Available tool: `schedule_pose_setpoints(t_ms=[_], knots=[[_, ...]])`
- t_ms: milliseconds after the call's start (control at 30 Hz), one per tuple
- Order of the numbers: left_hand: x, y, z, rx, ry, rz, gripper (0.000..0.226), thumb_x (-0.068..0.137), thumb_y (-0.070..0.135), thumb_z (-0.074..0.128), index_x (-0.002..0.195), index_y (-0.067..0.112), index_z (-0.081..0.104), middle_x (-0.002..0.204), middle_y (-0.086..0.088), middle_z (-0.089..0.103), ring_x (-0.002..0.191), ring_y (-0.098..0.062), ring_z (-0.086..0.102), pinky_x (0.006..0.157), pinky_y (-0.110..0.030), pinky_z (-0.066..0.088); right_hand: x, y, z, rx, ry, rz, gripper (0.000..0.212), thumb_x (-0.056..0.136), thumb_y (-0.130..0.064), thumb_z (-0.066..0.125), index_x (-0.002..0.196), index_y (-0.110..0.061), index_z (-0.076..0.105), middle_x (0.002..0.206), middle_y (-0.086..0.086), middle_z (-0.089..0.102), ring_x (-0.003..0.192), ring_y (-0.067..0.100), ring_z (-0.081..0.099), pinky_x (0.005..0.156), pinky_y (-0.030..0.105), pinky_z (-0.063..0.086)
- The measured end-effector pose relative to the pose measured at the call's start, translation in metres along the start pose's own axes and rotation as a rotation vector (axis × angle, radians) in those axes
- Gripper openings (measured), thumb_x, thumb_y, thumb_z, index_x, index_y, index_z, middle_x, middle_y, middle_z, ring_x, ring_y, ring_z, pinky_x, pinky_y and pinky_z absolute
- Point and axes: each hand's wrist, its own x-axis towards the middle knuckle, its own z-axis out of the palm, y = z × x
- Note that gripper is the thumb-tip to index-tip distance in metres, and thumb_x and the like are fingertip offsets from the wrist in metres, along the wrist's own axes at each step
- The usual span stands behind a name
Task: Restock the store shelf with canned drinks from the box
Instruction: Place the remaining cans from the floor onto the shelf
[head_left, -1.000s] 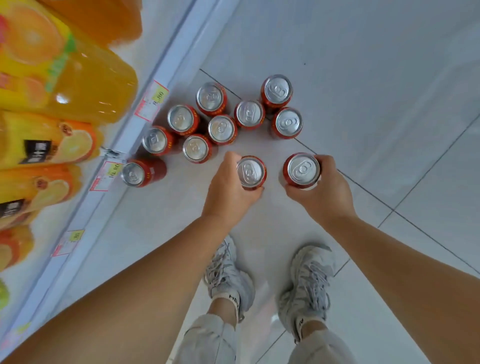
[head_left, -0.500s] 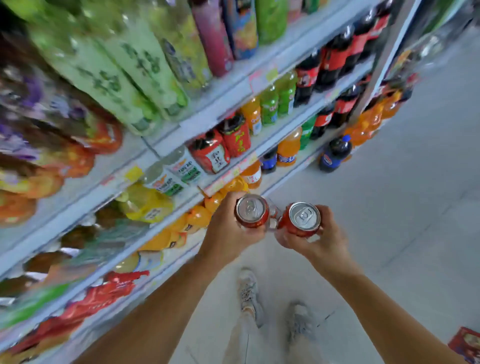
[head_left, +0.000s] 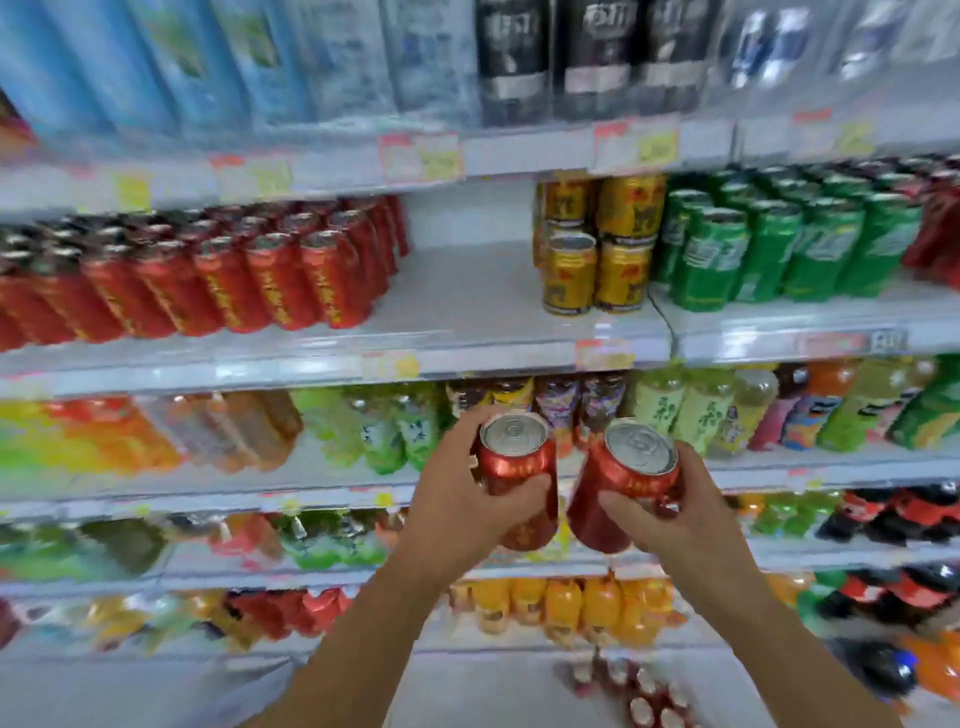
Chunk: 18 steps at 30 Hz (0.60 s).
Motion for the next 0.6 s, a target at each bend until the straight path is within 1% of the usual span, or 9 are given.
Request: schedule_pose_setpoints(t_ms=[33, 100, 133, 200, 233, 300, 367, 500, 600], knots=[[0.002, -0.002, -0.022, -0.004, 0.034, 0.004, 0.051, 0.068, 0.023, 0.082, 0.108, 0.040, 0.057, 0.101, 0.024, 0.066, 0.096, 0.005, 0.061, 0.077, -0.009, 0.046, 0.007, -0.011, 0.018, 0.000, -0.018, -0.019, 0.058, 0.065, -0.031, 0.085, 0.115, -0.036, 0.054, 0.106, -0.012, 0.067, 0.088, 0.005, 0.064, 0.062, 0.011, 0.048], [0.010, -0.006, -0.067, 0.002, 0.093, 0.011, 0.050, 0.072, 0.012, 0.083, 0.106, 0.038, 0.058, 0.096, 0.019, 0.068, 0.090, 0.010, 0.061, 0.073, -0.004, 0.044, 0.023, -0.031, 0.057, -0.034, -0.030, -0.070, 0.063, 0.065, -0.039, 0.085, 0.120, -0.040, 0.053, 0.113, -0.015, 0.064, 0.102, 0.006, 0.061, 0.077, 0.020, 0.050], [0.017, -0.009, -0.090, 0.018, 0.120, 0.015, 0.050, 0.072, 0.012, 0.083, 0.107, 0.038, 0.057, 0.096, 0.019, 0.067, 0.088, 0.012, 0.060, 0.071, -0.002, 0.042, 0.031, -0.041, 0.076, -0.042, -0.018, -0.100, 0.061, 0.067, -0.037, 0.085, 0.120, -0.038, 0.054, 0.113, -0.015, 0.064, 0.103, 0.003, 0.060, 0.081, 0.020, 0.049], [0.030, -0.017, -0.133, 0.048, 0.161, 0.019, 0.054, 0.072, 0.019, 0.084, 0.111, 0.041, 0.055, 0.097, 0.022, 0.065, 0.088, 0.015, 0.059, 0.071, -0.001, 0.042, 0.050, -0.059, 0.114, -0.045, 0.010, -0.165, 0.050, 0.071, -0.024, 0.084, 0.112, -0.033, 0.057, 0.105, -0.016, 0.065, 0.093, -0.007, 0.060, 0.074, 0.009, 0.045], [0.038, -0.020, -0.152, 0.053, 0.178, 0.027, 0.055, 0.070, 0.026, 0.085, 0.112, 0.043, 0.054, 0.096, 0.024, 0.065, 0.089, 0.013, 0.059, 0.072, -0.004, 0.043, 0.060, -0.067, 0.132, -0.054, 0.032, -0.195, 0.048, 0.071, -0.022, 0.083, 0.110, -0.031, 0.057, 0.101, -0.017, 0.066, 0.089, -0.009, 0.060, 0.072, 0.007, 0.044], [0.054, -0.028, -0.184, 0.085, 0.211, 0.037, 0.053, 0.061, 0.045, 0.078, 0.108, 0.050, 0.054, 0.097, 0.028, 0.065, 0.090, 0.007, 0.062, 0.076, -0.013, 0.049, 0.081, -0.081, 0.161, -0.058, 0.072, -0.234, 0.050, 0.070, -0.025, 0.083, 0.112, -0.029, 0.057, 0.101, -0.017, 0.066, 0.091, -0.008, 0.061, 0.076, 0.013, 0.045], [0.069, -0.034, -0.206, 0.100, 0.236, 0.048, 0.053, 0.056, 0.054, 0.071, 0.106, 0.052, 0.055, 0.098, 0.028, 0.066, 0.091, 0.004, 0.063, 0.079, -0.021, 0.052, 0.105, -0.092, 0.179, -0.039, 0.099, -0.250, 0.051, 0.070, -0.028, 0.082, 0.115, -0.027, 0.057, 0.104, -0.015, 0.067, 0.095, -0.005, 0.061, 0.081, 0.018, 0.048], [0.088, -0.042, -0.227, 0.110, 0.241, 0.074, 0.054, 0.056, 0.055, 0.069, 0.108, 0.048, 0.056, 0.098, 0.026, 0.067, 0.091, 0.003, 0.064, 0.079, -0.016, 0.050, 0.151, -0.110, 0.194, -0.061, 0.159, -0.267, 0.051, 0.072, -0.033, 0.081, 0.116, -0.027, 0.057, 0.111, -0.011, 0.066, 0.102, 0.005, 0.061, 0.089, 0.024, 0.046], [0.098, -0.047, -0.231, 0.095, 0.243, 0.064, 0.054, 0.066, 0.041, 0.080, 0.114, 0.041, 0.057, 0.102, 0.022, 0.067, 0.092, 0.004, 0.064, 0.075, -0.008, 0.048, 0.183, -0.114, 0.199, -0.110, 0.175, -0.257, 0.048, 0.073, -0.033, 0.081, 0.114, -0.030, 0.056, 0.111, -0.011, 0.064, 0.104, 0.009, 0.060, 0.094, 0.028, 0.044]])
